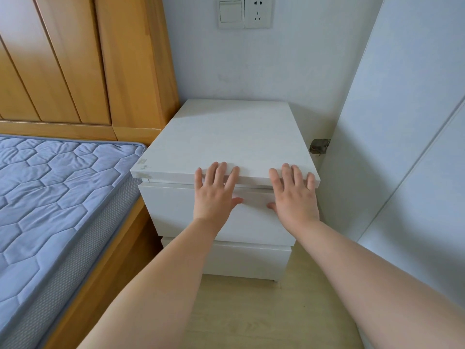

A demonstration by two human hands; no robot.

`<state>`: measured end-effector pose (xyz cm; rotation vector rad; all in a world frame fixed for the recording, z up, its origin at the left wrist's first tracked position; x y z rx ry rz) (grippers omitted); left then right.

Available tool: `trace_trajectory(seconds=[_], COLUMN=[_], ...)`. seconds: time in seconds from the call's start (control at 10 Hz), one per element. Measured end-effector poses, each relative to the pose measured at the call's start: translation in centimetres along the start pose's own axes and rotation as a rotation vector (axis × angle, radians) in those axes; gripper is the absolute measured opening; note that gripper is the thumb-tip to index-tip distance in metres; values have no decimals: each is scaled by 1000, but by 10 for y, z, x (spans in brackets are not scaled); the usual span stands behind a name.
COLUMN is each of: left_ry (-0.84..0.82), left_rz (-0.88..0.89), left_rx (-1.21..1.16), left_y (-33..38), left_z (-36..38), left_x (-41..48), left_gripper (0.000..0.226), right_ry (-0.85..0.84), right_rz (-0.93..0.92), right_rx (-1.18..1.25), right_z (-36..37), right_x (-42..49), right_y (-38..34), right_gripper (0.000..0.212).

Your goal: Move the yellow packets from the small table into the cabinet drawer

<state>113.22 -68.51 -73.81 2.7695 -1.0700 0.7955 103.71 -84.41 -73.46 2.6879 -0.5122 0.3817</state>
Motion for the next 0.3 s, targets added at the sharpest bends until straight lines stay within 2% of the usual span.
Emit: trace_trajectory(seconds=[0.1,0.2,0.3], left_ry=[-121,-314,-488], left_rz=[-35,-22,-26], left_rx=[-12,-15,1], left_y=[5,8,11], left_z=[-10,-31,-58], left_x=[0,1,-4], left_gripper=[88,78,80], right_ry=[-68,-230,-364], right_rz=[11,-23,-55], right_rx=[30,62,137], right_z=[-6,-31,-59], right_x=[-3,-5,-11], right_y=[-2,-4,1], right_gripper=[90,78,77])
Point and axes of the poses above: each hand's wrist, its own x-axis towards the middle knuckle, its own z-axis out of the palm, y = z × x, the point moved 2 cm from there along x, towards the middle knuckle, and after that the axes turned 10 degrees about -y, right-handed, at the moved point
